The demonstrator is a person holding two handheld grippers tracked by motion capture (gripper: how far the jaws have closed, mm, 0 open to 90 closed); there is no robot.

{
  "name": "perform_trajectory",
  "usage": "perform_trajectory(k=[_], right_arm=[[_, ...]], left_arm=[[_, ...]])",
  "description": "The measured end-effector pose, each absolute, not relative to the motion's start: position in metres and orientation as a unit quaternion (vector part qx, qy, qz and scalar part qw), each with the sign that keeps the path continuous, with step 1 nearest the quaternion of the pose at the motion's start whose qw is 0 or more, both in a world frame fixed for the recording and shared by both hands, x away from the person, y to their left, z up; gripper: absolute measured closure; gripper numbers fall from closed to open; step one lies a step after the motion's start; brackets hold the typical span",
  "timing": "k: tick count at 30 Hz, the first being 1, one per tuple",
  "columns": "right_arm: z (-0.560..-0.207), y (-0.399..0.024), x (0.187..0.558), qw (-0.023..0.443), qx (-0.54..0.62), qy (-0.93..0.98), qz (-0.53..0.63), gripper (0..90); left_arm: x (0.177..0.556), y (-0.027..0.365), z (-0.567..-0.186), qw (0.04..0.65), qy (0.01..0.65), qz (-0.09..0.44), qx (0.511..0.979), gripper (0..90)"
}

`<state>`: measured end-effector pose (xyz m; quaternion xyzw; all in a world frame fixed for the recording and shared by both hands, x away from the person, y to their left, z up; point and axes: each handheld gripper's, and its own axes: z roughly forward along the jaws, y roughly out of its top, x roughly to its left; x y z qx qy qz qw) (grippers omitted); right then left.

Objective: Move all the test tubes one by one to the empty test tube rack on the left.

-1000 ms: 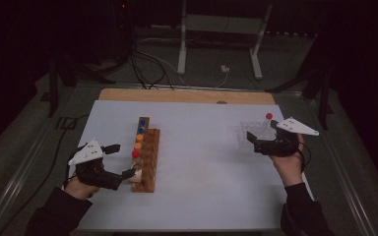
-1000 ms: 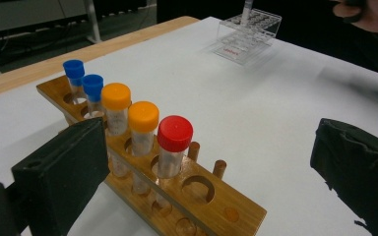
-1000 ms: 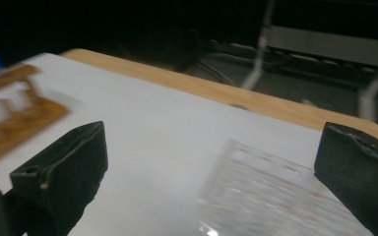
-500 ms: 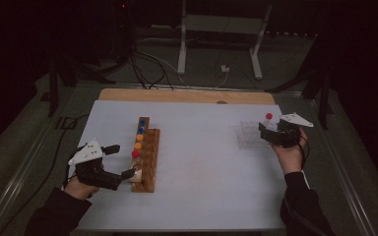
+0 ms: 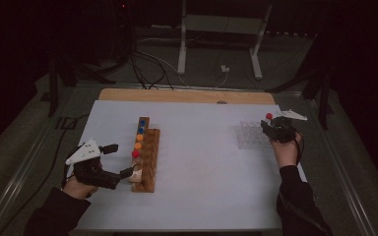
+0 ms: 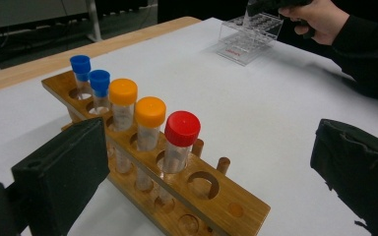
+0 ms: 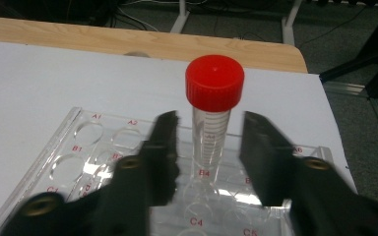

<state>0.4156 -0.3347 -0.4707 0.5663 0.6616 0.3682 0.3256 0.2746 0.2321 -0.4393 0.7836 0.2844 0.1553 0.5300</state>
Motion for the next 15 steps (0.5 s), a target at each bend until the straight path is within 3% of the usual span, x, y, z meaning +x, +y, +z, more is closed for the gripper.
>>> perform_trajectory(k=[4, 15], right_arm=[[-0.472, -0.332, 0.419, 0.325, 0.571, 0.663, 0.359, 73.2], [-0.449, -0.332, 0.412, 0.341, 0.555, 0.665, 0.365, 74.3]], left_arm=[[0.275, 0.232, -0.440, 0.529, 0.285, 0.154, 0.785, 2.0], [0.275, 0.229, -0.439, 0.527, 0.285, 0.142, 0.788, 2.0]])
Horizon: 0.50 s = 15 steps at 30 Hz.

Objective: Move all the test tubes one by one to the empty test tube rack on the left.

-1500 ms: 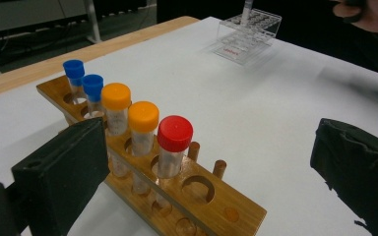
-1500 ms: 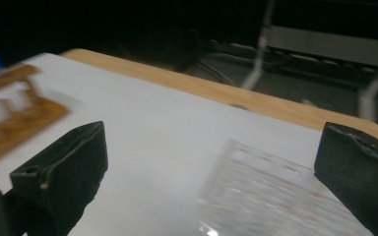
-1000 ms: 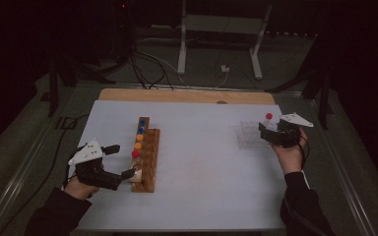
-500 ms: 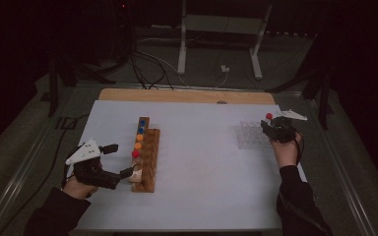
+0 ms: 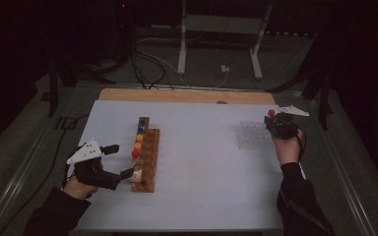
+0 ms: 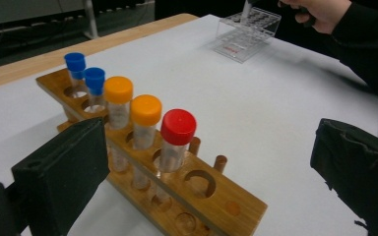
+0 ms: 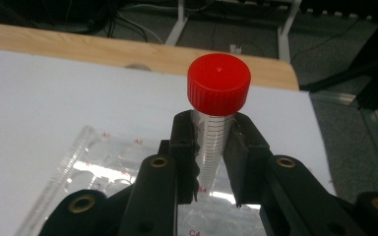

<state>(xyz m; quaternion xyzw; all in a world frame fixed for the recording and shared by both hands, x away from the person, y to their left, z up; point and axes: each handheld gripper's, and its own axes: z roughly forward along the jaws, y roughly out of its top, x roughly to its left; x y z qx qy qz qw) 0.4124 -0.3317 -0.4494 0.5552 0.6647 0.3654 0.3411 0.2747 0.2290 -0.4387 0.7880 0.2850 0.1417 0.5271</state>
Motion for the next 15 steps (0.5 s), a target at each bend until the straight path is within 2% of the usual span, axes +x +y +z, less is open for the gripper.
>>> perform_trajectory(k=[15], right_arm=[[-0.411, -0.317, 0.390, 0.363, 0.516, 0.667, 0.396, 74.3]], left_arm=[[0.271, 0.217, -0.431, 0.523, 0.267, 0.139, 0.797, 2.0]])
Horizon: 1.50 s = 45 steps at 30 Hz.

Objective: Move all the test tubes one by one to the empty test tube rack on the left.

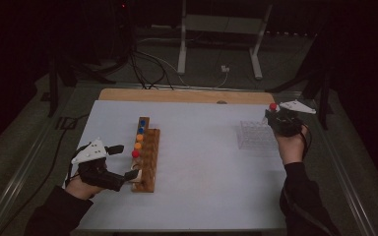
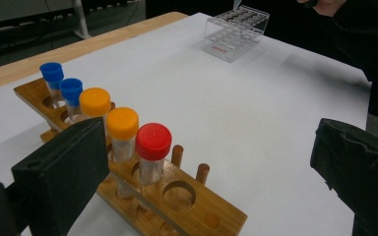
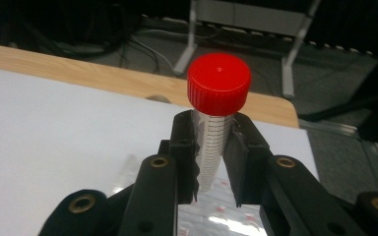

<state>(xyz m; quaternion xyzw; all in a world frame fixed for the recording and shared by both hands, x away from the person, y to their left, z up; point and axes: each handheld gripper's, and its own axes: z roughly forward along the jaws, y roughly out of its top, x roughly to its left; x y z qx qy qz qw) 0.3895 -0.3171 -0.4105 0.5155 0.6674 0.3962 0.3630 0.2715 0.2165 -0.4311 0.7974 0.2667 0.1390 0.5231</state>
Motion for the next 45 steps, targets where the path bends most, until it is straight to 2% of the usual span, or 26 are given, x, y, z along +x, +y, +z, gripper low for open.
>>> perform_trajectory(k=[8, 21, 32, 45], right_arm=[[-0.400, -0.288, 0.371, 0.344, 0.470, 0.695, 0.422, 74.3], [-0.405, -0.230, 0.330, 0.294, 0.376, 0.760, 0.441, 74.3], [-0.418, -0.186, 0.300, 0.250, 0.306, 0.801, 0.449, 74.3], [-0.429, -0.145, 0.278, 0.208, 0.259, 0.826, 0.455, 74.3]], left_arm=[[0.272, 0.209, -0.427, 0.520, 0.261, 0.134, 0.802, 2.0], [0.277, 0.197, -0.418, 0.523, 0.254, 0.124, 0.804, 2.1], [0.283, 0.166, -0.406, 0.526, 0.226, 0.118, 0.811, 2.7], [0.291, 0.113, -0.390, 0.542, 0.185, 0.109, 0.812, 16.8]])
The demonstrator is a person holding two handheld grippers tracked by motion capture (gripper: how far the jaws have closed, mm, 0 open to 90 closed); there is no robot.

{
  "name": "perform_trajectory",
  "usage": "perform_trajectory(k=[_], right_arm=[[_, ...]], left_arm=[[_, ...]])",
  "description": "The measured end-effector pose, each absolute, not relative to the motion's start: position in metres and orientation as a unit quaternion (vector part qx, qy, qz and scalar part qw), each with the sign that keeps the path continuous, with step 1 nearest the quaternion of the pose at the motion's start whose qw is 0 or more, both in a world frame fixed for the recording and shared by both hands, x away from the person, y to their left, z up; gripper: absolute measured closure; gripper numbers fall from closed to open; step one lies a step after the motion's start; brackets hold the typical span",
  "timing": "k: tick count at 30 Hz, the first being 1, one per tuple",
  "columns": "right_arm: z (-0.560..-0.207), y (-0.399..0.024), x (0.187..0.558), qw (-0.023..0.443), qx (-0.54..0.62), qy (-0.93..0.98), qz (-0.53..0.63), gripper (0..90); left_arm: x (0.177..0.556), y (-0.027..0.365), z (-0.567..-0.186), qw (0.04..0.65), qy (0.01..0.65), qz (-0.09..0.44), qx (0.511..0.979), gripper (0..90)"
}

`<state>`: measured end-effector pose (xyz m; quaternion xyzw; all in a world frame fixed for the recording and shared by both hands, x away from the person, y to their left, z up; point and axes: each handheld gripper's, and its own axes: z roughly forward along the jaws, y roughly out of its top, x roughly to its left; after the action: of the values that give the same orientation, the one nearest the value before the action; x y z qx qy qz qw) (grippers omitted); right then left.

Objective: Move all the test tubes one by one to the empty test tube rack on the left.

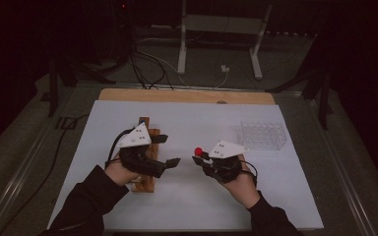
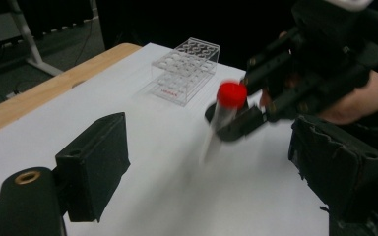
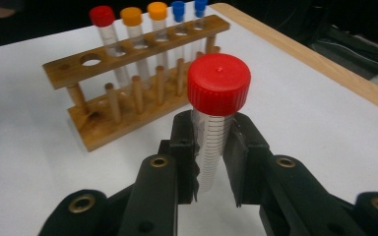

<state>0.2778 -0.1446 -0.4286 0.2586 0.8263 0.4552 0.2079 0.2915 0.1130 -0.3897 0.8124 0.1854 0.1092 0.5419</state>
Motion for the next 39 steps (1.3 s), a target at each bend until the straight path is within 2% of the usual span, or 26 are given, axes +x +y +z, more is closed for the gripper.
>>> perform_trajectory(k=[10, 16, 20, 21, 22, 30, 33, 35, 39], right_arm=[[-0.429, -0.139, 0.274, 0.198, 0.251, 0.828, 0.460, 74.3], [-0.428, -0.138, 0.273, 0.198, 0.253, 0.827, 0.461, 74.3], [-0.429, -0.140, 0.273, 0.198, 0.257, 0.823, 0.466, 73.5], [-0.428, -0.140, 0.274, 0.198, 0.256, 0.822, 0.469, 71.2], [-0.428, -0.141, 0.275, 0.193, 0.257, 0.821, 0.471, 63.5], [-0.428, -0.159, 0.276, 0.208, 0.275, 0.808, 0.478, 22.4], [-0.430, -0.169, 0.276, 0.210, 0.290, 0.800, 0.482, 13.0], [-0.432, -0.175, 0.276, 0.203, 0.292, 0.799, 0.485, 2.0], [-0.436, -0.187, 0.276, 0.203, 0.299, 0.795, 0.487, 0.0]], left_arm=[[0.297, 0.074, -0.396, 0.521, 0.156, 0.110, 0.832, 44.9], [0.300, 0.064, -0.398, 0.513, 0.145, 0.107, 0.839, 68.9], [0.299, 0.062, -0.395, 0.510, 0.142, 0.117, 0.841, 71.4], [0.300, 0.063, -0.394, 0.511, 0.142, 0.121, 0.839, 71.5], [0.300, 0.064, -0.393, 0.511, 0.143, 0.123, 0.839, 71.6], [0.298, 0.090, -0.382, 0.520, 0.161, 0.139, 0.827, 71.7], [0.296, 0.105, -0.379, 0.523, 0.170, 0.145, 0.823, 71.7], [0.294, 0.115, -0.377, 0.521, 0.177, 0.151, 0.821, 71.7], [0.289, 0.133, -0.375, 0.513, 0.188, 0.165, 0.821, 71.7]])
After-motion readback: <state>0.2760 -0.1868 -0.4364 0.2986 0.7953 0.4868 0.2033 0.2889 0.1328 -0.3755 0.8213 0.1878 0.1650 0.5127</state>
